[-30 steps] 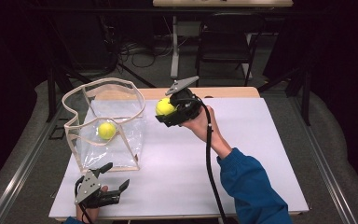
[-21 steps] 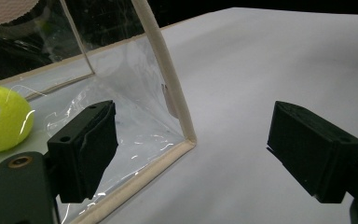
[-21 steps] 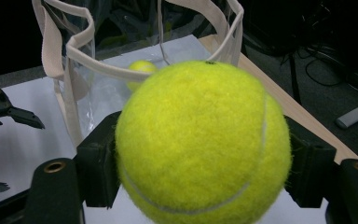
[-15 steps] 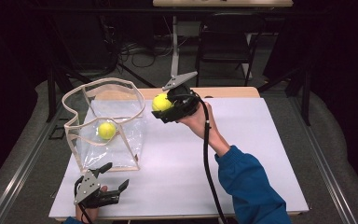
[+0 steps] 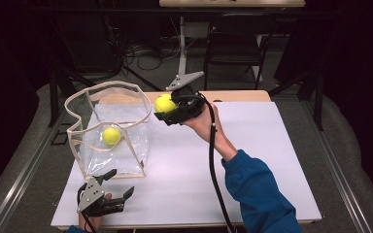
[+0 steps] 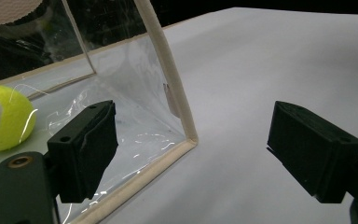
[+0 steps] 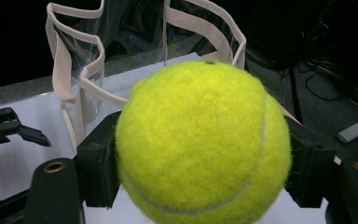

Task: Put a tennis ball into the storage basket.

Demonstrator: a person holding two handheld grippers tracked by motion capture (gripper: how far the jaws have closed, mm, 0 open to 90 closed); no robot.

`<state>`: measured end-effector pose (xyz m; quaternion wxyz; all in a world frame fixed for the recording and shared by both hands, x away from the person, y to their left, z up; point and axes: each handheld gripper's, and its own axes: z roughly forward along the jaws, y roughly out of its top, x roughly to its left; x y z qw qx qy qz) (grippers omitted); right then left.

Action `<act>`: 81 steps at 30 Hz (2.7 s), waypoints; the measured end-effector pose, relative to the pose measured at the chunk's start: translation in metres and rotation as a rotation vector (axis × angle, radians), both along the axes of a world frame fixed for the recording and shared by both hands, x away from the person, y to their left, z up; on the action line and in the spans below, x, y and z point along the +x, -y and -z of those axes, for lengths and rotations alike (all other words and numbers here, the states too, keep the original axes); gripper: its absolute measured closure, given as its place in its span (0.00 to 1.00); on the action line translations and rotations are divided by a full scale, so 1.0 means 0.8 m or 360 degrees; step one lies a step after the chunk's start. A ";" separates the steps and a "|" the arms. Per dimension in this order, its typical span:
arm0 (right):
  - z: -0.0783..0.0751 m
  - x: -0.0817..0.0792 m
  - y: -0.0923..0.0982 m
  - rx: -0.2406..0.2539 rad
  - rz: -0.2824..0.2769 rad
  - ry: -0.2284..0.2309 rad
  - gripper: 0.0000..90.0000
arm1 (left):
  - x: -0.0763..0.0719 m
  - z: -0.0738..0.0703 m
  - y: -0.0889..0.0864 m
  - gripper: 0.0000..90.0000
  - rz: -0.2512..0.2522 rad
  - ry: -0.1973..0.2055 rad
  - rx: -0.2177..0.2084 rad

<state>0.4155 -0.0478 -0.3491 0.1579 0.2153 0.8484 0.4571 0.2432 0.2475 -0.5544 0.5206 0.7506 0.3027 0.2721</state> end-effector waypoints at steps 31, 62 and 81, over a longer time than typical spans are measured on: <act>-0.008 0.000 -0.016 0.0047 -0.0040 0.0043 0.29 | 0.000 0.000 -0.001 0.18 0.0002 0.0002 -0.0003; -0.017 0.000 -0.046 0.0062 -0.0085 0.0070 0.29 | 0.000 -0.001 0.001 0.18 -0.0001 0.0004 -0.0010; -0.020 0.002 -0.069 0.0077 -0.0115 0.0070 0.29 | 0.000 -0.001 0.001 0.18 0.0002 0.0008 -0.0007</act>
